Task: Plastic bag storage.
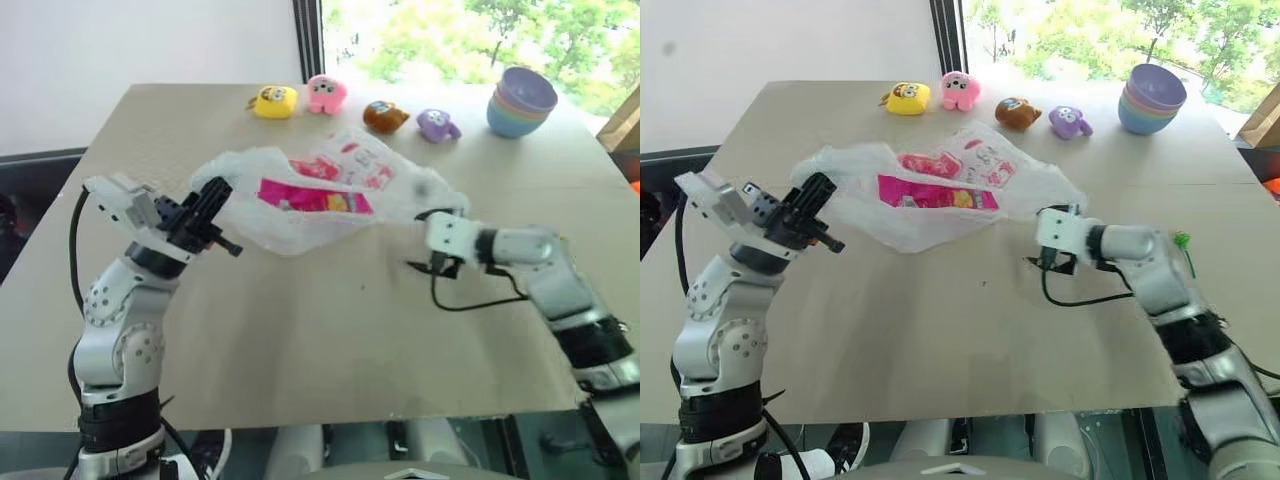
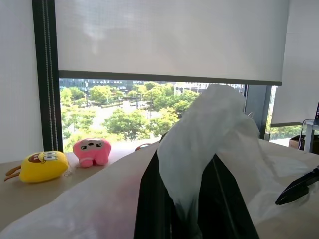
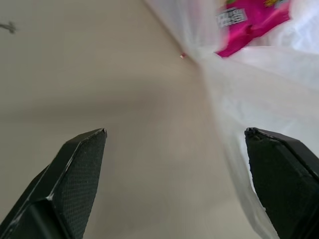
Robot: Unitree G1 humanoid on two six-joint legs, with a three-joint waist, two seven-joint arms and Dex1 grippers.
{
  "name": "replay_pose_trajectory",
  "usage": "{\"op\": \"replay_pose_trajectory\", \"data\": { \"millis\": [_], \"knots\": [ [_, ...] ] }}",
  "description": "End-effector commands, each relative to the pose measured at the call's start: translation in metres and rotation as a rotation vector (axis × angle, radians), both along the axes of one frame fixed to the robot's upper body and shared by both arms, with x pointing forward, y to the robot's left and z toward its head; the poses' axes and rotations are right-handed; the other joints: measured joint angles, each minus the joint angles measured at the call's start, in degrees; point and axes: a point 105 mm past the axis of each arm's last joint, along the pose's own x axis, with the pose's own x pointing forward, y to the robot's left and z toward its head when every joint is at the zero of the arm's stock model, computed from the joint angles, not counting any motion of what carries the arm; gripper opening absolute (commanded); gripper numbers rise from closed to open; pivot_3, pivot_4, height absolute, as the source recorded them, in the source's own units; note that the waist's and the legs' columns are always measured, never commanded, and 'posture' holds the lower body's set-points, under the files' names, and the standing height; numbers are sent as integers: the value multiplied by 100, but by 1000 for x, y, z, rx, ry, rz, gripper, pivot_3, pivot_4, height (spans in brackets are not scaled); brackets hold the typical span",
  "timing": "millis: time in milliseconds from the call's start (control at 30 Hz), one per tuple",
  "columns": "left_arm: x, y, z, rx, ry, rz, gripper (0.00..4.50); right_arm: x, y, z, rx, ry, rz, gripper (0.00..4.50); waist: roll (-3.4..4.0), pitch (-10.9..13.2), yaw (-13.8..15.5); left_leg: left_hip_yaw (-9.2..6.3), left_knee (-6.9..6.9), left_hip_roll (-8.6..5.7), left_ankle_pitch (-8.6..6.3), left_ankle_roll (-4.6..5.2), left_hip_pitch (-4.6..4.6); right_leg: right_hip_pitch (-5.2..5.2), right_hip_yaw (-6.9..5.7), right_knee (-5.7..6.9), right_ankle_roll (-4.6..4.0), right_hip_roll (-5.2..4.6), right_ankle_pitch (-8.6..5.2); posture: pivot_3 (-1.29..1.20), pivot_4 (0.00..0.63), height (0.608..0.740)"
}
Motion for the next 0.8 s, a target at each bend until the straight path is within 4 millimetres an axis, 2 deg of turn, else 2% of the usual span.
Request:
{"op": "replay_pose_trajectory", "data": {
  "millis": [33,133,300,400,433,500,533,567,633,733,800],
  "knots": [
    [-2,-5,6,6,-27,-33,0,-45,16,44,256,12,183,4466,-2,1,-2,0,0,0,0,0,-1,0,1,-1,0,1,0,0,150,740],
    [0,-11,3,5,-11,-66,0,-70,27,73,504,26,238,4466,-3,2,-8,-2,1,1,0,1,0,0,3,-1,1,2,0,0,150,740],
    [3,-26,0,2,7,-132,0,-55,29,111,749,-140,138,4466,-7,0,3,-3,15,-6,0,1,2,4,6,13,1,1,0,0,150,740],
    [4,-37,-1,0,13,-181,0,-66,28,132,956,-46,203,4466,-8,1,27,-6,17,-10,0,1,0,5,5,13,1,1,0,0,150,740],
    [5,-40,-1,0,15,-189,0,-63,21,139,1015,-40,171,4466,-8,1,35,-7,17,-9,0,1,0,5,4,13,1,1,0,0,150,740],
    [5,-44,-1,-5,17,-196,0,-46,1,142,1034,-70,16,4466,-7,1,35,-13,18,-7,0,1,-7,4,0,10,1,1,1,0,150,740],
    [4,-46,-1,-12,16,-205,0,-33,-17,137,992,-110,-112,4466,-8,0,35,-11,17,-8,0,1,-9,3,1,8,1,0,1,0,150,740],
    [3,-48,0,-17,17,-210,0,-19,-41,128,913,-169,-266,4466,-8,0,41,-12,18,-9,0,1,-11,3,0,4,1,-1,1,0,150,740],
    [1,-51,-2,-24,21,-218,0,-5,-93,111,786,-242,-521,4466,-11,-2,63,-12,17,-14,0,2,-17,3,-3,-5,1,-3,0,0,150,740],
    [0,-53,-5,-28,30,-220,0,-4,-148,82,643,-237,-775,4466,-11,-3,147,0,15,-25,-1,3,-28,2,-10,-20,1,-2,0,0,150,740],
    [1,-53,-6,-31,35,-220,0,-15,-181,50,539,-146,-951,4466,-8,-4,162,4,12,-23,-1,3,-32,-3,-12,-20,2,0,0,0,150,740]
  ]
}}
